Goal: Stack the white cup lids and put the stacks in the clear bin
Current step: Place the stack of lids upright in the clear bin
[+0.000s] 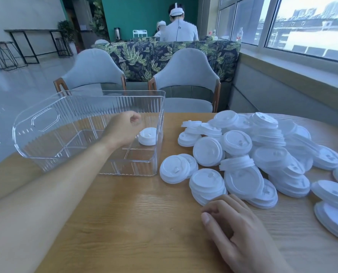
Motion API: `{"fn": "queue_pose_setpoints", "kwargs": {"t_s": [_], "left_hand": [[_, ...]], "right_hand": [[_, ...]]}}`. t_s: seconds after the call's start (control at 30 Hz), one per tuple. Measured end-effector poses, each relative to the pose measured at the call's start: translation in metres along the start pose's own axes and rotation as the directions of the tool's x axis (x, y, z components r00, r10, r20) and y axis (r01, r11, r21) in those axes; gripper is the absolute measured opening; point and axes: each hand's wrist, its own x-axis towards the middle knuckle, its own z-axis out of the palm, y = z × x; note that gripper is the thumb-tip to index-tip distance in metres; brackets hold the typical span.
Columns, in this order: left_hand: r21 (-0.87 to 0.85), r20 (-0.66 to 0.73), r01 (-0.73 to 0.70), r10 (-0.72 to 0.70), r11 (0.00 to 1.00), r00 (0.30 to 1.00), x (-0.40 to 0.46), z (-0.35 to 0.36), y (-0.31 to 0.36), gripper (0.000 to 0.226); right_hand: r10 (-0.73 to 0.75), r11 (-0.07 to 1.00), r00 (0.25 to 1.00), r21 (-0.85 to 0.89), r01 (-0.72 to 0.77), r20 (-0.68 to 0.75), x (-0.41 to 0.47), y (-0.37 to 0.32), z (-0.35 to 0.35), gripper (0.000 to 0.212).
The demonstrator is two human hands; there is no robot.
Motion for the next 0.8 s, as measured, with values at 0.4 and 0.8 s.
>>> {"fn": "queue_pose_setpoints", "kwargs": {"t_s": [0.4,0.8], "left_hand": [[-0.217,-0.473,-0.320,0.187,0.922,0.861,-0.146,0.020,0.060,0.011],[-0.115,0.027,-0.261,0.265,0.959,0.964,-0.200,0.100,0.079,0.058]], "right_hand": [[0.169,0.985,0.986,0.035,-0.168,-0.013,-0.033,0.007,-0.045,0.005],[0.259,0.960,0.962,-0.082,-0.266,-0.091,-0.045,0.035,-0.065,0.020]]}}
